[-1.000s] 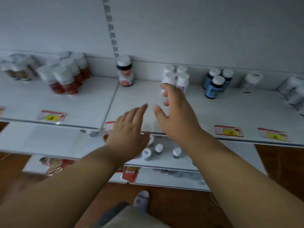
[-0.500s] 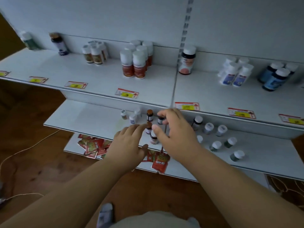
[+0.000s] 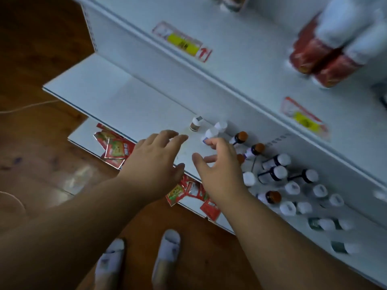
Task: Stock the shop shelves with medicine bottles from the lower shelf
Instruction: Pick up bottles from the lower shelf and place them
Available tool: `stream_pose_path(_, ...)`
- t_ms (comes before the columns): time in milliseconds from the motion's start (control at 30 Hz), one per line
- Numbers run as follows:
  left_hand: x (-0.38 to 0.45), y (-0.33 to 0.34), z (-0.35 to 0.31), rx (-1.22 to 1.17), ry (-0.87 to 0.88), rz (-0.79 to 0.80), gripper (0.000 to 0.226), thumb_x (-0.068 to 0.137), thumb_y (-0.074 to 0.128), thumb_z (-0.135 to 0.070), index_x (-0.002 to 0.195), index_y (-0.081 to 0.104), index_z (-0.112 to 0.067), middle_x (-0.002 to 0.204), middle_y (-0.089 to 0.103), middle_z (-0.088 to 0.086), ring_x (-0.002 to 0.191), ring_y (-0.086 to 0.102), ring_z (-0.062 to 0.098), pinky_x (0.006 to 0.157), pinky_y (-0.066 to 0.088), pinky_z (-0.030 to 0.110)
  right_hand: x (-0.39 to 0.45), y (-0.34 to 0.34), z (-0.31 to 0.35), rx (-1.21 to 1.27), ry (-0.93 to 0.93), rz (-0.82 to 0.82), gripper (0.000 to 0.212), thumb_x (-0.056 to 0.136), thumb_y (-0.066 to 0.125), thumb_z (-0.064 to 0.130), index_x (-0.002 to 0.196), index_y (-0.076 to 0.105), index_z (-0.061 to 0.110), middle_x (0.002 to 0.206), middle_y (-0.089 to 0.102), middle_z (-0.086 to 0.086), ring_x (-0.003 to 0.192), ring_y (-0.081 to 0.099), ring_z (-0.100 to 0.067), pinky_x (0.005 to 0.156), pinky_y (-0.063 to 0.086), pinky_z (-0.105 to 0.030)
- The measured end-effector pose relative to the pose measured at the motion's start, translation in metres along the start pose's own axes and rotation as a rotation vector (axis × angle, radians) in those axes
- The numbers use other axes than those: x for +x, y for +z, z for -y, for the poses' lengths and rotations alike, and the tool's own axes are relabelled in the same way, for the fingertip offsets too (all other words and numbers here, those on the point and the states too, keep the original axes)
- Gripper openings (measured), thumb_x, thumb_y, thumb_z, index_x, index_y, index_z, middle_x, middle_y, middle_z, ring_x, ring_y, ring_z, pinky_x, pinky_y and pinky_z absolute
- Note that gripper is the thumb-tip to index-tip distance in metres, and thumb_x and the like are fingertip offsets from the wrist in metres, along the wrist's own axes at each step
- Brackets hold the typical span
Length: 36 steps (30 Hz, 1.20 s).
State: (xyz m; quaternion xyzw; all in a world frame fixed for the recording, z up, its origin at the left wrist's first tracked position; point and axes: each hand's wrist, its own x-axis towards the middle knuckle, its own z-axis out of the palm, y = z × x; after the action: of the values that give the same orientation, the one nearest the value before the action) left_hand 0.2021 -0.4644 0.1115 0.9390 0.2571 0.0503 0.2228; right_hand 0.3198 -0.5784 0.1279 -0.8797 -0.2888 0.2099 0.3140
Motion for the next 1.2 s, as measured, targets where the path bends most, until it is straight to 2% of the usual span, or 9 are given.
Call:
stream_pose_path(200,0.076,0.106,0.058,-0.237,-0.162,-0.096,0.065,0.092,0.059,-0.042,0.150,0.030,-0.030,0.152,0.037,-0.001,0.136,0.040,0.021,0.107,0.038,0.038,0.135,0.090,-0.083,0.025,0.055,-0.017,0.052,0.093,0.067,0.032,0.137,0.040,0.029,0.139,0.041,-0.001,0.111,0.056,-0.014,0.075,0.041,-0.011)
stream_pose_path(400,0.138,0.190,0.104,-0.175,-0.116,-0.059,0.069,0.090,0.058,-0.045,0.150,0.029,-0.030,0.151,0.039,0.000,0.135,0.041,0.024,0.108,0.037,0.041,0.237,0.136,-0.142,-0.085,0.025,-0.057,0.077,0.093,0.064,0.031,0.151,0.014,0.037,0.142,0.039,-0.005,0.100,0.045,-0.012,0.081,0.039,-0.027)
stream_pose_path(533,0.149,0.218,0.127,-0.194,-0.135,-0.036,0.068,0.090,0.058,-0.045,0.150,0.030,-0.030,0.151,0.039,0.001,0.136,0.040,0.025,0.108,0.037,0.042,0.272,0.153,-0.153,-0.183,0.027,-0.079,0.075,0.093,0.062,0.033,0.151,0.014,0.038,0.135,0.045,-0.008,0.111,0.053,-0.025,0.086,0.040,-0.032)
stream_pose_path(633,0.149,0.224,0.135,-0.282,-0.173,-0.038,0.068,0.089,0.057,-0.046,0.150,0.031,-0.032,0.151,0.039,-0.002,0.135,0.040,0.022,0.107,0.041,0.043,0.280,0.162,-0.151,-0.284,0.003,-0.123,0.066,0.094,0.062,0.033,0.145,0.021,0.036,0.123,0.049,-0.008,0.095,0.050,-0.026,0.078,0.036,-0.034)
stream_pose_path(767,0.142,0.215,0.137,-0.372,-0.187,-0.079,0.066,0.086,0.054,-0.048,0.148,0.035,-0.031,0.146,0.043,-0.004,0.131,0.044,0.017,0.104,0.042,0.037,0.278,0.170,-0.147,-0.320,0.020,-0.242,0.058,0.090,0.067,0.034,0.134,0.030,0.035,0.110,0.051,-0.006,0.101,0.055,-0.031,0.086,0.049,-0.047)
stream_pose_path(833,0.134,0.205,0.137,-0.405,-0.200,-0.108,0.066,0.087,0.052,-0.051,0.147,0.037,-0.030,0.146,0.044,-0.005,0.130,0.045,0.013,0.100,0.041,0.032,0.265,0.173,-0.142,-0.238,0.014,-0.228,0.056,0.088,0.068,0.034,0.133,0.034,0.035,0.112,0.053,-0.003,0.103,0.056,-0.027,0.087,0.048,-0.042)
stream_pose_path(967,0.094,0.161,0.127,-0.597,-0.321,-0.092,0.076,0.079,0.037,-0.072,0.145,0.037,-0.035,0.144,0.044,-0.012,0.122,0.046,0.005,0.099,0.044,0.034,0.193,0.167,-0.099,0.232,-0.021,0.001,0.051,0.091,0.063,0.021,0.133,0.038,0.038,0.126,0.049,0.003,0.103,0.057,-0.013,0.072,0.051,-0.013)
stream_pose_path(1133,0.010,0.057,0.106,-0.759,-0.501,-0.114,0.065,0.090,0.034,-0.074,0.138,0.049,-0.033,0.132,0.055,-0.014,0.118,0.051,0.002,0.091,0.042,0.023,0.082,0.138,-0.005,0.562,-0.004,0.274,0.038,0.091,0.058,0.021,0.123,0.046,0.036,0.111,0.058,0.003,0.091,0.067,-0.013,0.072,0.062,-0.035)
stream_pose_path(1200,-0.027,0.009,0.093,-0.816,-0.528,-0.121,0.058,0.085,0.031,-0.076,0.123,0.057,-0.040,0.118,0.062,-0.017,0.112,0.056,0.000,0.097,0.046,0.033,0.043,0.120,0.035,0.701,-0.024,0.296,0.035,0.084,0.065,0.023,0.116,0.052,0.031,0.101,0.062,0.004,0.084,0.067,-0.010,0.071,0.059,-0.033)
